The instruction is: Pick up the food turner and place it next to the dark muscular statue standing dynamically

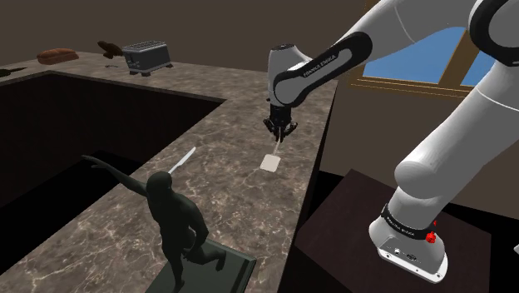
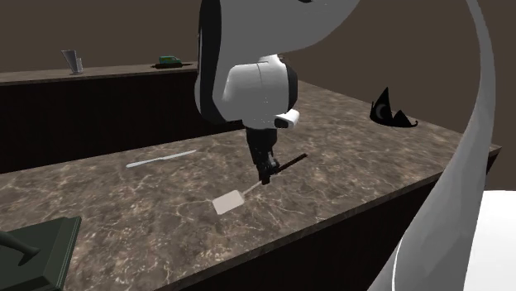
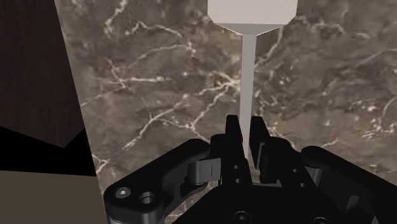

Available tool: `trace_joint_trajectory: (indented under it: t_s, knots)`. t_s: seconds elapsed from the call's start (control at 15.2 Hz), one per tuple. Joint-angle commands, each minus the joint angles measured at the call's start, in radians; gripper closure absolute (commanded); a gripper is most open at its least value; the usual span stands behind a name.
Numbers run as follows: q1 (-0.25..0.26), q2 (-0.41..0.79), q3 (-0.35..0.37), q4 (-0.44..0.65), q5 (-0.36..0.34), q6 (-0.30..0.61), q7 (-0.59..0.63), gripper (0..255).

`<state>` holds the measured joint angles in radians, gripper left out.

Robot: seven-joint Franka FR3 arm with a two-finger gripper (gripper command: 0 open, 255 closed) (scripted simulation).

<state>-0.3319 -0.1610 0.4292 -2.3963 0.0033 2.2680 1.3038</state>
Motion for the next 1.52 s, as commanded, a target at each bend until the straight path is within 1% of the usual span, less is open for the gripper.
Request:
trace_joint_trajectory:
  t_s: [0.0, 0.66, 1.45]
  knots:
    - [0.000, -0.017, -0.004, 0.014, 0.008, -0.029, -0.010, 255]
    - [0.005, -0.083, -0.020, 0.093, 0.034, -0.170, -0.037, 255]
    - [0.004, -0.128, -0.037, 0.216, 0.046, -0.335, -0.056, 255]
